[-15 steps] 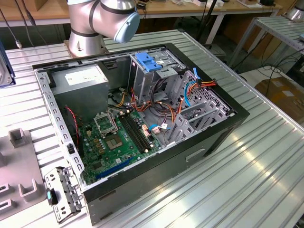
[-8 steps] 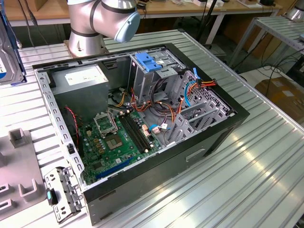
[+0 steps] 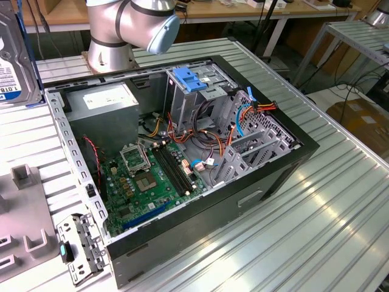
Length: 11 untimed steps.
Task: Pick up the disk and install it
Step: 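Pick up the disk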
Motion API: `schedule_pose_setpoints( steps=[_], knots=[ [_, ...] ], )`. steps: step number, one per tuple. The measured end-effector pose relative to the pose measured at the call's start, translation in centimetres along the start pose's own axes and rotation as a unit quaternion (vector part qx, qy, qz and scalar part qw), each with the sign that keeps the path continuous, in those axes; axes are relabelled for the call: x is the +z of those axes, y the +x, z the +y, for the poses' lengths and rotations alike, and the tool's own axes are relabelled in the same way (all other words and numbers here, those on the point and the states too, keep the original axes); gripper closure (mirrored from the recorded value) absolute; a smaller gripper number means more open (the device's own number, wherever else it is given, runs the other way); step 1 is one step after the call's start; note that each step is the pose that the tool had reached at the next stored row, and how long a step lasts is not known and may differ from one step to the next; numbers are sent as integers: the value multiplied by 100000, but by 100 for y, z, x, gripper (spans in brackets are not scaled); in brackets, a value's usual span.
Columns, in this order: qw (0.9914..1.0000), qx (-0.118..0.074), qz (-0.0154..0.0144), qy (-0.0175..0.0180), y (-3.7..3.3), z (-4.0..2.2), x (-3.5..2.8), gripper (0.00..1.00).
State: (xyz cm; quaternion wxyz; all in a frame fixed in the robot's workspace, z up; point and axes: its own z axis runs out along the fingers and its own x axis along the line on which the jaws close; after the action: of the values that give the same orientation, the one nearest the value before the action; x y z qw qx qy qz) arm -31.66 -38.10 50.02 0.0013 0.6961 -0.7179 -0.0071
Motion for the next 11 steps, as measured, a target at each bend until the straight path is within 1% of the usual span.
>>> schedule_pose_setpoints(
  steps=[4, 10, 11],
  knots=[
    [100000, 0, 0, -1, 0, -86, -1, 63],
    [100000, 1, -1, 3, -1, -193, -1, 63],
    [100000, 2, 1, 0, -2, -221, -1, 63]
  ],
)
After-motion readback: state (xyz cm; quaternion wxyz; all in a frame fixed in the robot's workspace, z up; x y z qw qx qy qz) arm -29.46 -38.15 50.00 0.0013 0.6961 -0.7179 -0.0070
